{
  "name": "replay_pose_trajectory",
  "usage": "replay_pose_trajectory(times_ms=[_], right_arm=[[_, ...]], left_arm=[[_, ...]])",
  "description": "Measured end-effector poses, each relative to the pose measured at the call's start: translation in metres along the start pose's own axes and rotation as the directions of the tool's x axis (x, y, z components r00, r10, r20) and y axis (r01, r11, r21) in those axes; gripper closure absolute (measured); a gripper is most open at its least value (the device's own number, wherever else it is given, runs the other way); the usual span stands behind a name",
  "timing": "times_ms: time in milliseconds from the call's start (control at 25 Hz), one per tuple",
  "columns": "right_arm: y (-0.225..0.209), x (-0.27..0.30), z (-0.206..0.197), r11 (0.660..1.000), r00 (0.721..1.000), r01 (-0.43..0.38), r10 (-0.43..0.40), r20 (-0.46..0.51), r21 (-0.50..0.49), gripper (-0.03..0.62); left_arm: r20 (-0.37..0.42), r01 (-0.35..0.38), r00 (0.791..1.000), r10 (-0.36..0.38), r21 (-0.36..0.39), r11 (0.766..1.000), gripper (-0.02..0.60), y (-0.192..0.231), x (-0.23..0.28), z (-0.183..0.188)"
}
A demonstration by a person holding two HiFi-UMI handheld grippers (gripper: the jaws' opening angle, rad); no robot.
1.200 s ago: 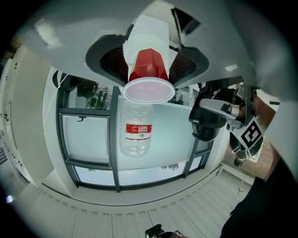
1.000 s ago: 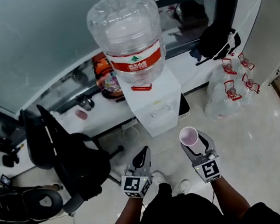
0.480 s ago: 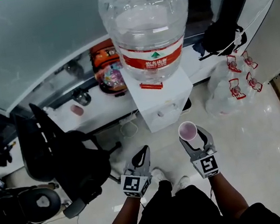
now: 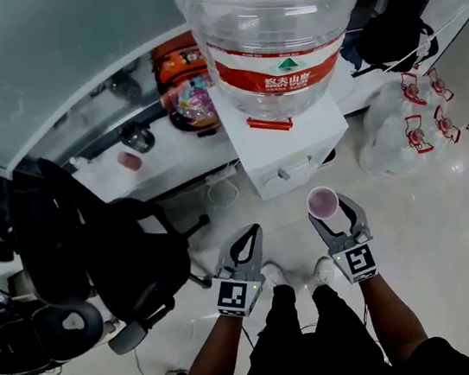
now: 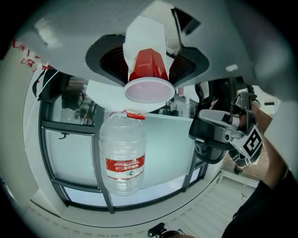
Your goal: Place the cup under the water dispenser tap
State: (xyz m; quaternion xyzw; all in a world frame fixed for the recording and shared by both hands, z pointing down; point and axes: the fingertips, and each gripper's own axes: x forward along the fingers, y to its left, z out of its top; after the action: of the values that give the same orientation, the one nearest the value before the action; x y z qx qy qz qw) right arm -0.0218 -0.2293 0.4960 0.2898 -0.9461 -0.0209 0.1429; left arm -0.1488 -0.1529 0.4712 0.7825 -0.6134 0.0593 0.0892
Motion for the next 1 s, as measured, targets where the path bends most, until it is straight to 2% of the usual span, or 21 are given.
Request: replay_pose_trajectory(times_ms=[120, 400, 640, 800, 1000], right_arm=[[-0.002, 0.009, -0.017, 0.999, 0.999, -0.029, 0.029, -0.014, -0.032, 0.319], [0.003, 0.036, -0.059, 0.997, 0.997, -0.076, 0.076, 0.023, 0.009, 0.318], [0.017, 0.054, -0.108, 0.989, 0.987, -0.149, 0.148, 0.054, 0.013, 0.318], [0.021, 0.075, -0.146, 0.987, 0.987, -0.156, 0.154, 0.048, 0.041, 0.318], [0.026, 0.112, -0.189, 0.988, 0.988, -0.153, 0.153, 0.019, 0.007, 0.318]], left_arm=[[0.016, -0.031, 0.999, 0.031, -0.007, 0.999, 0.566, 0.000, 0.007, -0.006], [0.001, -0.084, 0.996, 0.084, -0.030, 0.996, 0.566, 0.002, 0.021, -0.039], [-0.003, -0.159, 0.987, 0.159, -0.033, 0.987, 0.566, 0.013, 0.030, -0.095], [-0.012, -0.191, 0.982, 0.191, -0.036, 0.981, 0.566, 0.024, 0.042, -0.133], [-0.005, -0.192, 0.981, 0.192, -0.012, 0.981, 0.566, 0.041, 0.063, -0.172]])
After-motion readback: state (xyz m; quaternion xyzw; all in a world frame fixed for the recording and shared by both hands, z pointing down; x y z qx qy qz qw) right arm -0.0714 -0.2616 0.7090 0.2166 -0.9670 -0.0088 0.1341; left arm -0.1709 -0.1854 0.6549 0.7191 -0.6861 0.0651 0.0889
